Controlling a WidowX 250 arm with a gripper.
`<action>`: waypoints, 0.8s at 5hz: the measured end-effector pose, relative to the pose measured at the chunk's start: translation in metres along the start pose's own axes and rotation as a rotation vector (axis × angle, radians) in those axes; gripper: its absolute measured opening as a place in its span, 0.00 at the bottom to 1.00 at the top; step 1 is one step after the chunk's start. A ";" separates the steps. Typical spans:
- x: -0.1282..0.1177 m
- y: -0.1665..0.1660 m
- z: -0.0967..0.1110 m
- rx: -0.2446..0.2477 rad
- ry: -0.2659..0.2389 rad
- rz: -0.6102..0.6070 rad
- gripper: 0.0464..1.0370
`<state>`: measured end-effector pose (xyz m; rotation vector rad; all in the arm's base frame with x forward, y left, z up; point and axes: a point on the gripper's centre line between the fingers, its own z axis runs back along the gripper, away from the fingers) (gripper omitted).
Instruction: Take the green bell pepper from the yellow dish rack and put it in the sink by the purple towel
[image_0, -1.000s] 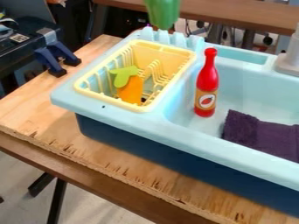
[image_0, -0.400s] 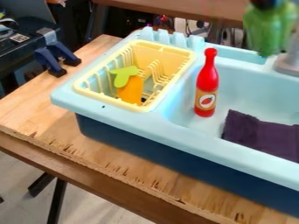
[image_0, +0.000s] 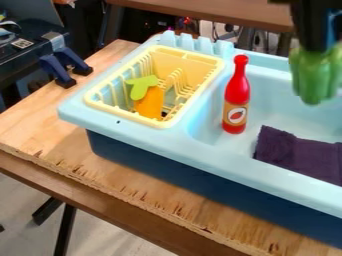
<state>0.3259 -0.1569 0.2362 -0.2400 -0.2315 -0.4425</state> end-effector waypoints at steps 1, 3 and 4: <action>0.012 0.026 -0.020 0.050 0.014 0.037 0.07; 0.037 0.033 -0.074 0.067 -0.027 0.035 0.07; 0.039 0.032 -0.094 0.046 -0.038 0.066 0.07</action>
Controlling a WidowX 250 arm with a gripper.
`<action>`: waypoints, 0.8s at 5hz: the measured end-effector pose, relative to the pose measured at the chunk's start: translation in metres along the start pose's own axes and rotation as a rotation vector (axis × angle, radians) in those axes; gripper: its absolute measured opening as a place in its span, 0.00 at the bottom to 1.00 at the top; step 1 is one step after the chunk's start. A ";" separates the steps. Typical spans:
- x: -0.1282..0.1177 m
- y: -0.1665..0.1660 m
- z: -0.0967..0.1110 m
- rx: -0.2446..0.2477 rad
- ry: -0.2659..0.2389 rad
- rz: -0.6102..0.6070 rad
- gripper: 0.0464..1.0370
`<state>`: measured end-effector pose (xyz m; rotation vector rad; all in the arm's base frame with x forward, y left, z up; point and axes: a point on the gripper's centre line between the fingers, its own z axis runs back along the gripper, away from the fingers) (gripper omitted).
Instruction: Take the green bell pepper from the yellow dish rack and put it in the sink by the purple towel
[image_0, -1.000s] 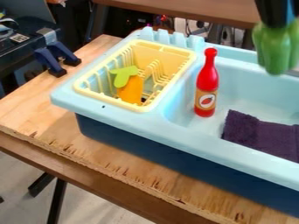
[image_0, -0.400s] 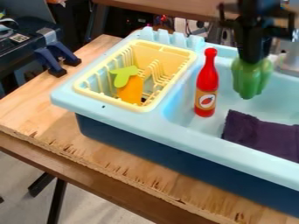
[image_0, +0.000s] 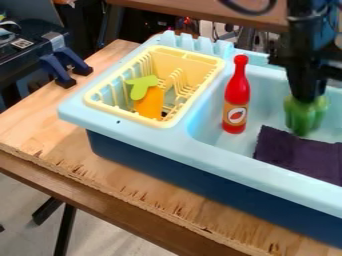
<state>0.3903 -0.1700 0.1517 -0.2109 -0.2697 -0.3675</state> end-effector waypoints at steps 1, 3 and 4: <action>0.005 0.006 -0.009 -0.024 0.003 0.042 0.10; -0.007 0.019 -0.005 -0.048 0.011 0.236 0.60; -0.006 0.003 0.035 -0.049 -0.108 0.236 0.90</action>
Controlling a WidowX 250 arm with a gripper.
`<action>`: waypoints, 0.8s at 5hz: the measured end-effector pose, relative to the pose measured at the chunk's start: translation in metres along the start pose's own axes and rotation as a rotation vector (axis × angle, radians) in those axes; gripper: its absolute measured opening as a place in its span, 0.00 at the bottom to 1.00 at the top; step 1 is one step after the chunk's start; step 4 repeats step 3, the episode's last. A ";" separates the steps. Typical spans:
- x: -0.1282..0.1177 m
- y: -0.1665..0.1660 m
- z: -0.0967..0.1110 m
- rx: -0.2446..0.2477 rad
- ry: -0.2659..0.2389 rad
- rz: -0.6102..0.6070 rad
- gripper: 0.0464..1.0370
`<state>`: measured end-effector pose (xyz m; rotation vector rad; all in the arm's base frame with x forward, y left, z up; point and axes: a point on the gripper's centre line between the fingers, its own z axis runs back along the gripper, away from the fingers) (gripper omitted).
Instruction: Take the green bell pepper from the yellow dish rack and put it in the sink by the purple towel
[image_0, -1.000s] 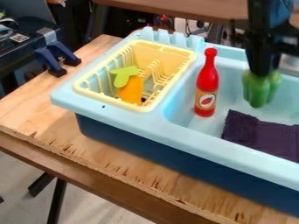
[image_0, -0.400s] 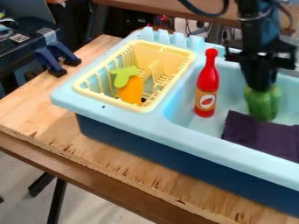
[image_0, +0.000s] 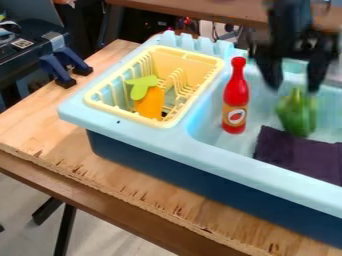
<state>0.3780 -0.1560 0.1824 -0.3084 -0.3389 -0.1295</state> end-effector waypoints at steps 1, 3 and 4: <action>-0.004 -0.019 0.038 -0.028 -0.103 -0.056 0.98; -0.014 -0.021 0.081 0.056 -0.099 -0.175 0.97; -0.014 -0.021 0.081 0.056 -0.099 -0.175 0.97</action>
